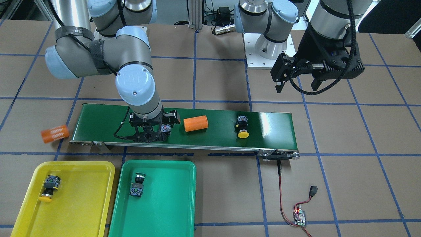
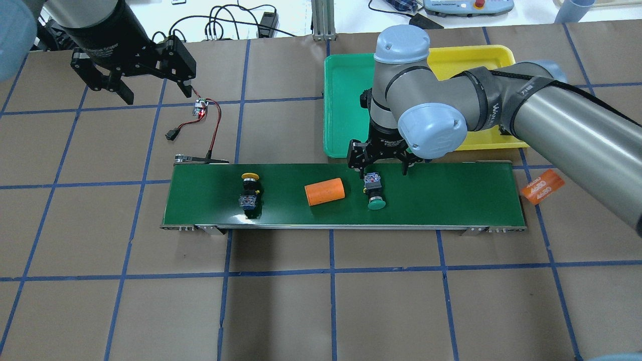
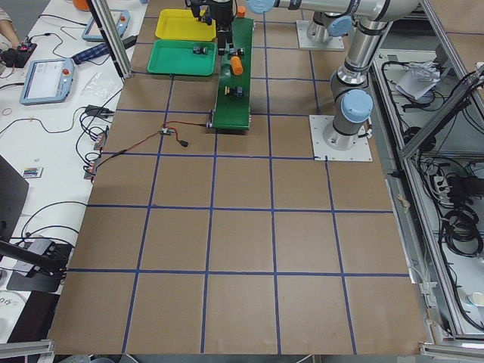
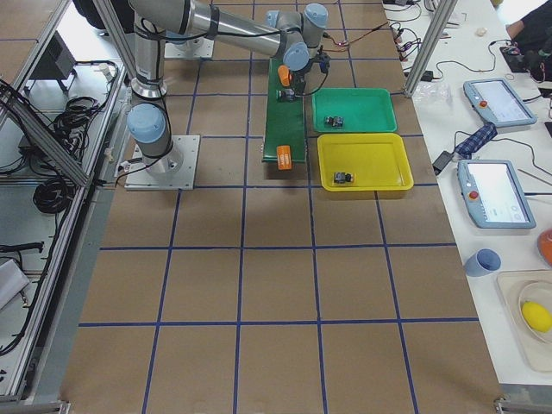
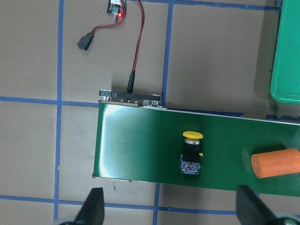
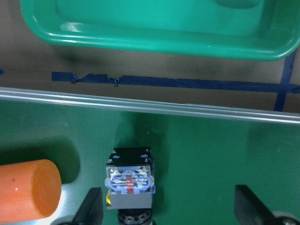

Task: Sort buttons by color to trays
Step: 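Lower the right gripper onto the green button on the belt and grasp it, then carry the green button into the green tray and open the right gripper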

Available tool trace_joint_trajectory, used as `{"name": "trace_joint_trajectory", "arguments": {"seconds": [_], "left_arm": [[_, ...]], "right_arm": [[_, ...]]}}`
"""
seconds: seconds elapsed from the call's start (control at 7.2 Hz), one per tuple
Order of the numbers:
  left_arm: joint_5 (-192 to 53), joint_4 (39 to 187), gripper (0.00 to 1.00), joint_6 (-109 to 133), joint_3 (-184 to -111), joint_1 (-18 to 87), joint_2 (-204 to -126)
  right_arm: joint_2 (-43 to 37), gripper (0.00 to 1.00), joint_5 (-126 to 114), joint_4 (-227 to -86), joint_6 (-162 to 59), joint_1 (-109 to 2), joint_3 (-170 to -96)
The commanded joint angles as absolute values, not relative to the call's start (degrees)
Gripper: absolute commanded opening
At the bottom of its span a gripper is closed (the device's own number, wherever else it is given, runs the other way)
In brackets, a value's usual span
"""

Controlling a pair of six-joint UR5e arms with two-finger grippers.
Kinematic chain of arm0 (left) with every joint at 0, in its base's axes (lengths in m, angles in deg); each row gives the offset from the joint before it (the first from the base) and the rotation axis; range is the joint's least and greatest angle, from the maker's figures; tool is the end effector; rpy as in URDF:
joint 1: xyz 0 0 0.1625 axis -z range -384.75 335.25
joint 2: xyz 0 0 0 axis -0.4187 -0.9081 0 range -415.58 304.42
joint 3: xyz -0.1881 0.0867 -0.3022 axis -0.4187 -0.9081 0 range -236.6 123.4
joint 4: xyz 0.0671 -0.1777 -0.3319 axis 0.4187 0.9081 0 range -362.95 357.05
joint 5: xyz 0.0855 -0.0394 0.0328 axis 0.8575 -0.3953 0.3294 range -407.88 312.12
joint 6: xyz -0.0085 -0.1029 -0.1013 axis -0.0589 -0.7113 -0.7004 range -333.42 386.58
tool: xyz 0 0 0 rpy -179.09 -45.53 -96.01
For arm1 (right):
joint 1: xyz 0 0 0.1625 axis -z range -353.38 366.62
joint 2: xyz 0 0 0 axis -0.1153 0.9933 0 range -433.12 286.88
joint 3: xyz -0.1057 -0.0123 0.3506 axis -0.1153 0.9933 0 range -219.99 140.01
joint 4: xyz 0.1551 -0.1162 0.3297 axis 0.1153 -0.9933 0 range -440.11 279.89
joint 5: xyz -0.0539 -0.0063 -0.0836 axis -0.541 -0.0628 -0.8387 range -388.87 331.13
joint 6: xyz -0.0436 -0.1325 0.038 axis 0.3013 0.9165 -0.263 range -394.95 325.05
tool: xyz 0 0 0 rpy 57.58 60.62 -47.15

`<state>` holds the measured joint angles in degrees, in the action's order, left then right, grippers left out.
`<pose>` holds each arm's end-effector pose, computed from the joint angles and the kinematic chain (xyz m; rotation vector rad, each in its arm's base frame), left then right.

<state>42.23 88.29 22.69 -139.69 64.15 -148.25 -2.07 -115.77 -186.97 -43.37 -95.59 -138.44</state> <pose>-0.1238 -0.4842 0.4157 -0.1370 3.1367 -0.0822 0.2457 -0.4675 0.1839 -0.0951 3.1058 0.2973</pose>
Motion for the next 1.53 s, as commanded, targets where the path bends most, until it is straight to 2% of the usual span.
{"name": "trace_joint_trajectory", "arguments": {"seconds": [0.0, 0.14, 0.28, 0.42, 0.69, 0.97, 1.39], "left_arm": [[42.0, 88.2, 1.00, 22.7, -139.6, 64.1, -148.6], [42.0, 88.2, 1.00, 22.6, -139.5, 64.1, -148.5], [42.1, 88.2, 1.00, 22.7, -139.3, 64.1, -148.6], [42.2, 88.2, 1.00, 22.7, -139.1, 64.0, -148.7], [42.2, 88.7, 1.00, 22.7, -137.8, 63.8, -149.2], [42.3, 90.1, 1.00, 22.7, -137.3, 63.7, -149.3], [42.2, 90.1, 1.00, 22.7, -137.4, 63.7, -149.4]], "right_arm": [[-2.2, 1.00, -115.5, -187.3, -43.4, -95.5, -141.0], [-2.6, 0.68, -115.8, -188.6, -43.4, -95.4, -141.1], [-2.7, 0.16, -116.5, -188.6, -43.4, -95.2, -141.1], [-2.7, 0.00, -116.8, -188.7, -43.5, -94.9, -141.1], [-1.8, 0.00, -116.9, -189.5, -43.4, -94.3, -140.0], [-2.1, 0.00, -119.2, -197.0, -42.4, -93.4, -135.1], [-14.3, 0.00, -119.1, -210.0, -42.6, -91.0, -125.3]]}}
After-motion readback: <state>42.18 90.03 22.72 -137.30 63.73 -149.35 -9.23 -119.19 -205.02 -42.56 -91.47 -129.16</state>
